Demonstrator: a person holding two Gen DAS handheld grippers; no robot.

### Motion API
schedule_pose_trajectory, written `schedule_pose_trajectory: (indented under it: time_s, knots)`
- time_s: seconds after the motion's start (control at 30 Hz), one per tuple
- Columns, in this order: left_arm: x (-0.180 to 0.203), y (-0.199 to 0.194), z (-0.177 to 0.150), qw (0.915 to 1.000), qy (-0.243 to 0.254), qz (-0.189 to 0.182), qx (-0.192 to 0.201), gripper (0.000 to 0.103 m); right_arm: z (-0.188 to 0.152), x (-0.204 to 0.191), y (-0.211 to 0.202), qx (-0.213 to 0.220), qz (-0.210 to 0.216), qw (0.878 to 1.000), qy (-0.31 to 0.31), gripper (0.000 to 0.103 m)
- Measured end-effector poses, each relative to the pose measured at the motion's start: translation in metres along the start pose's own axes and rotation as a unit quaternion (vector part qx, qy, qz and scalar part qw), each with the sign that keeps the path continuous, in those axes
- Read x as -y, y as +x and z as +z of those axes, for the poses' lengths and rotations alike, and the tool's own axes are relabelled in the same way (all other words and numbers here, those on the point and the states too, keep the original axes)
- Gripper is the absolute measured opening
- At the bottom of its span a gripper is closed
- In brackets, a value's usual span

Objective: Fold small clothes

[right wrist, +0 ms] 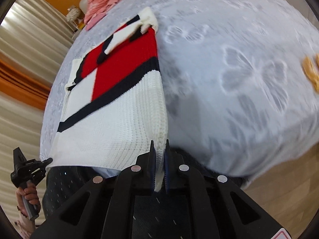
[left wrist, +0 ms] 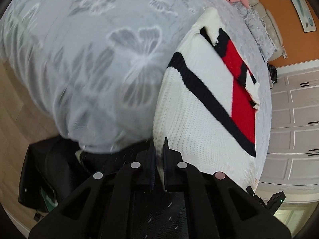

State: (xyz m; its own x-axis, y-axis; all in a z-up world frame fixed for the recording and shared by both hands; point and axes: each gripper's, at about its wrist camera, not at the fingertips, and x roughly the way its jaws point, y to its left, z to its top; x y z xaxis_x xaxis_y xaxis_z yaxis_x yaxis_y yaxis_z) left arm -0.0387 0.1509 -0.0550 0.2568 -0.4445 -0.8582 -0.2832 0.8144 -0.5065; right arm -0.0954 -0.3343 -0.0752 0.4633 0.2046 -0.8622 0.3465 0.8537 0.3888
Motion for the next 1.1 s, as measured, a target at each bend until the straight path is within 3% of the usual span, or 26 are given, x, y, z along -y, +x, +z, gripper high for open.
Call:
schedule_pose_trajectory:
  time_s: [0.23,0.33,0.37,0.4,0.43,0.47,0.53,0.57,0.67,0.9,1.1]
  knots:
    - [0.018,-0.011,-0.017,0.9964,0.072,0.044,0.013,0.004,-0.011,-0.005,0.0,-0.004,0.006,1.0,-0.016,0.006]
    - [0.022,-0.004,-0.012,0.9964,0.07,0.046,0.011,0.007,-0.009,-0.012,0.005,-0.01,0.006,1.0,-0.029,0.014]
    - [0.022,-0.002,-0.012,0.9966,0.064,0.049,0.016,0.013,-0.011,-0.015,0.006,-0.008,0.006,1.0,-0.026,0.017]
    - [0.021,-0.001,-0.011,0.9972,0.055,0.048,0.018,0.034,-0.012,-0.015,0.007,-0.008,0.005,1.0,-0.024,0.017]
    - [0.019,0.002,-0.009,0.9985,0.038,0.038,0.011,0.046,-0.012,-0.016,0.008,-0.005,0.005,1.0,-0.024,0.018]
    - [0.017,0.007,-0.009,0.9994,0.025,0.023,0.006,0.049,-0.012,-0.013,0.008,-0.005,0.008,1.0,-0.023,0.018]
    - [0.015,0.016,-0.01,0.9999,0.003,0.011,-0.003,0.047,-0.013,-0.01,0.008,-0.007,0.018,1.0,-0.016,0.015]
    - [0.017,0.018,-0.011,0.9996,0.012,0.025,0.002,0.039,-0.012,-0.007,0.008,-0.008,0.027,1.0,-0.01,0.008]
    - [0.027,0.007,-0.013,0.9988,0.039,0.023,0.016,0.006,-0.016,-0.009,-0.001,0.002,0.038,0.999,-0.011,0.006]
    - [0.031,-0.054,-0.032,0.9977,0.048,-0.034,0.034,0.005,-0.036,-0.012,-0.061,0.049,0.078,0.996,-0.001,0.006]
    - [0.026,-0.102,-0.073,0.9954,0.063,-0.067,0.025,0.005,-0.067,-0.01,-0.117,0.047,0.086,0.995,-0.014,0.006]
